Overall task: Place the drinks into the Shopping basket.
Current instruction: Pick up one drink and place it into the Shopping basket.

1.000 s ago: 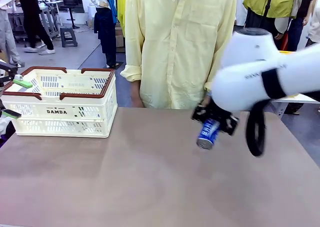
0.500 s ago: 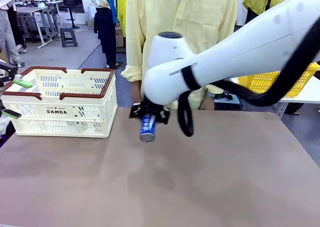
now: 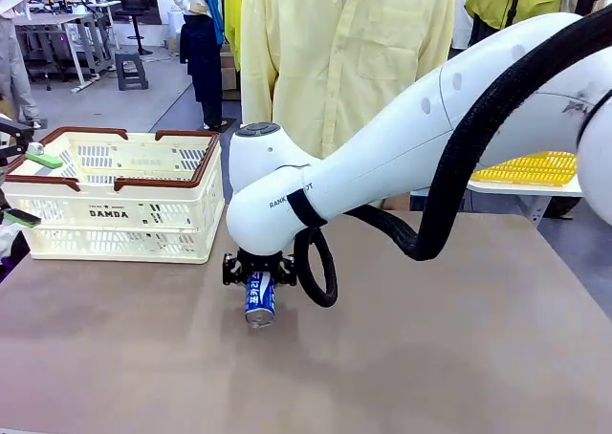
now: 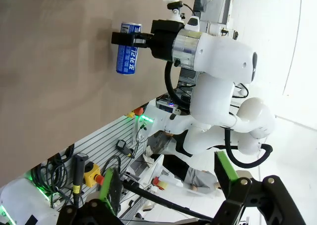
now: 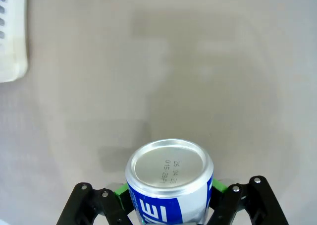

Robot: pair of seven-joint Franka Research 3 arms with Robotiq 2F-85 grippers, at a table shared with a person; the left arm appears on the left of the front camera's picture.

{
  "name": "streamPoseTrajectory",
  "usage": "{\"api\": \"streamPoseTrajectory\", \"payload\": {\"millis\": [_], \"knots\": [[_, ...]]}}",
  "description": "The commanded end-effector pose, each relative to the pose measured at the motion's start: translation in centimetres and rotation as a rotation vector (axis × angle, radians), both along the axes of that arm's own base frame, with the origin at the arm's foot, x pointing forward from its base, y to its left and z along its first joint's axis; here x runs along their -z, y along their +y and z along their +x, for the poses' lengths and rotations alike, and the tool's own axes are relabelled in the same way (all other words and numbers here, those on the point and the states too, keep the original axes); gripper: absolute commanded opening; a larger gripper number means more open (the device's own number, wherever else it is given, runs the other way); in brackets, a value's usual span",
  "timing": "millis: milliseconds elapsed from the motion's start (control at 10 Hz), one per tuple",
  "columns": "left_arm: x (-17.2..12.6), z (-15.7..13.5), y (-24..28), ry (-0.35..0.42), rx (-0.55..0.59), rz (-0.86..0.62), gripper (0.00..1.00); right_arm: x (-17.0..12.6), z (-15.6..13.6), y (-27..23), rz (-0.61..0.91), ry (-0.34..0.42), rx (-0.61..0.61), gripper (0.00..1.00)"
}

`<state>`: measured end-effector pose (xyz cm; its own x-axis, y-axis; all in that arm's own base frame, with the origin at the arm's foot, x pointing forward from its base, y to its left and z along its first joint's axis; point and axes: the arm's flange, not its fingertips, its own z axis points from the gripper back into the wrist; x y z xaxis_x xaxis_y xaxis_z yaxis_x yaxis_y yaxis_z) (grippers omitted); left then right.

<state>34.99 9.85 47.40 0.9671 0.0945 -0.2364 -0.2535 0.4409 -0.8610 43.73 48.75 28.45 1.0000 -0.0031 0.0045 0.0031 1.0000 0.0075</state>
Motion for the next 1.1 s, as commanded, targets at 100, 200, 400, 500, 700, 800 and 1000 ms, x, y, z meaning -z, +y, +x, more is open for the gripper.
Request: {"api": "streamPoseTrajectory", "payload": {"millis": [100, 200, 400, 500, 700, 800, 1000], "knots": [[-0.2, -0.1, -0.1, 0.0, -0.01, -0.024, 1.0, -1.4, -0.8, -1.9, -0.03, 0.021, 0.009, 0.0], [-0.2, -0.1, -0.1, 0.0, -0.01, -0.024, 1.0, -1.0, -0.9, -2.0, -0.03, 0.021, 0.019, 0.0], [-0.2, -0.1, -0.1, 0.0, -0.01, -0.024, 1.0, -0.7, -0.9, -2.2, -0.024, 0.035, 0.02, 0.57], [-0.2, -0.1, -0.1, 0.0, -0.01, -0.024, 1.0, -0.7, -0.9, -2.3, -0.026, 0.032, 0.023, 1.0], [-0.2, -0.1, -0.1, 0.0, -0.01, -0.024, 1.0, -0.7, -0.9, -2.4, -0.021, 0.035, 0.025, 1.0], [-0.2, -0.1, -0.1, 0.0, -0.01, -0.024, 1.0, -0.6, -1.0, -2.3, -0.026, 0.036, 0.022, 1.0], [-0.2, -0.1, -0.1, 0.0, -0.01, -0.024, 1.0, -1.0, -1.1, -2.5, -0.016, 0.035, 0.022, 1.0]]}}
